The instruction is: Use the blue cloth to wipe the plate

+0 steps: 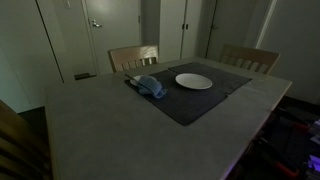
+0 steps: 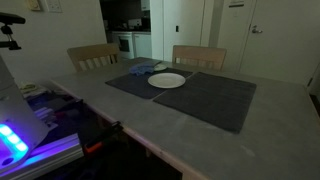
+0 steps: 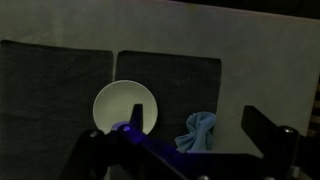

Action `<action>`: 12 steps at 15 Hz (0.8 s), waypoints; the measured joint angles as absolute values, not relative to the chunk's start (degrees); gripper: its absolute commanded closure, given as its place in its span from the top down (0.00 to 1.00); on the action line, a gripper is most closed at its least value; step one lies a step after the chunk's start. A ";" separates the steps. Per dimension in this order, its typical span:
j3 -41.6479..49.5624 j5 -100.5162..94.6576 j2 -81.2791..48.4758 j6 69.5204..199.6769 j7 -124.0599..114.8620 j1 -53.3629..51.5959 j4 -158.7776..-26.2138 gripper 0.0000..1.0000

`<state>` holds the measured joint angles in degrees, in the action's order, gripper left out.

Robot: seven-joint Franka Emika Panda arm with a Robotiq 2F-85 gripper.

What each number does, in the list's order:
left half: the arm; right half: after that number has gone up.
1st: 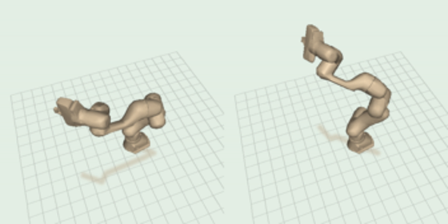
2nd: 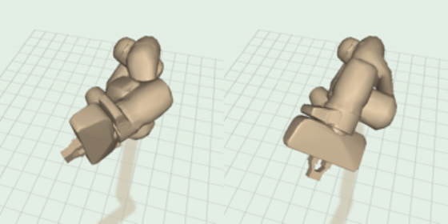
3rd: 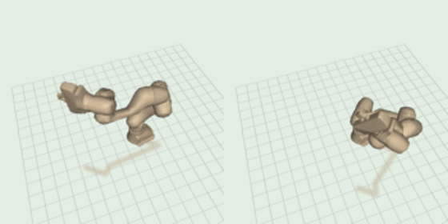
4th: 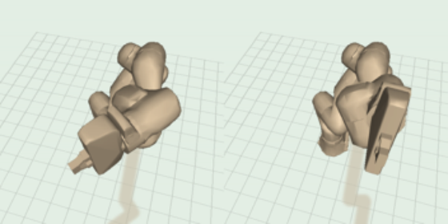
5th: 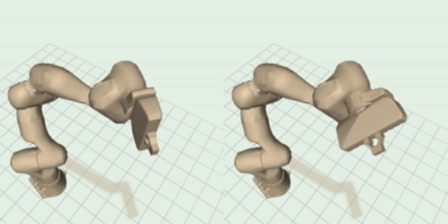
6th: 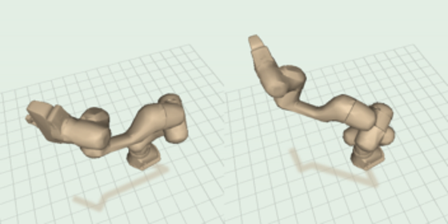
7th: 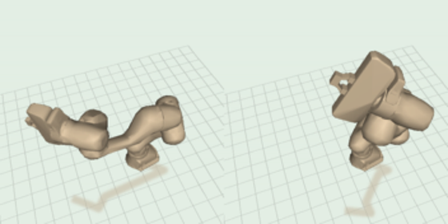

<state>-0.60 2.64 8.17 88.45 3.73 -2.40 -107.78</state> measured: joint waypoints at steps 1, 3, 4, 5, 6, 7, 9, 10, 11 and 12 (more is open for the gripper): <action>-0.84 2.64 6.77 88.45 3.75 -2.54 -106.89 1.00; -1.26 2.67 4.08 88.62 3.86 -2.79 -105.20 1.00; -1.40 2.74 2.81 88.85 4.02 -2.91 -104.41 1.00; -1.52 2.90 1.58 89.29 4.05 -3.02 -103.67 1.00; -1.64 3.13 0.53 90.06 4.05 -3.11 -103.13 1.00; -1.82 3.39 -0.40 91.00 4.05 -3.14 -102.71 1.00; -2.23 4.09 -1.76 94.13 3.82 -3.19 -102.52 1.00; -2.44 4.42 -2.26 96.37 3.56 -3.24 -102.55 1.00; -2.68 4.71 -2.64 98.80 3.20 -3.35 -102.61 1.00; -2.91 4.95 -2.99 101.01 2.88 -3.52 -102.69 1.00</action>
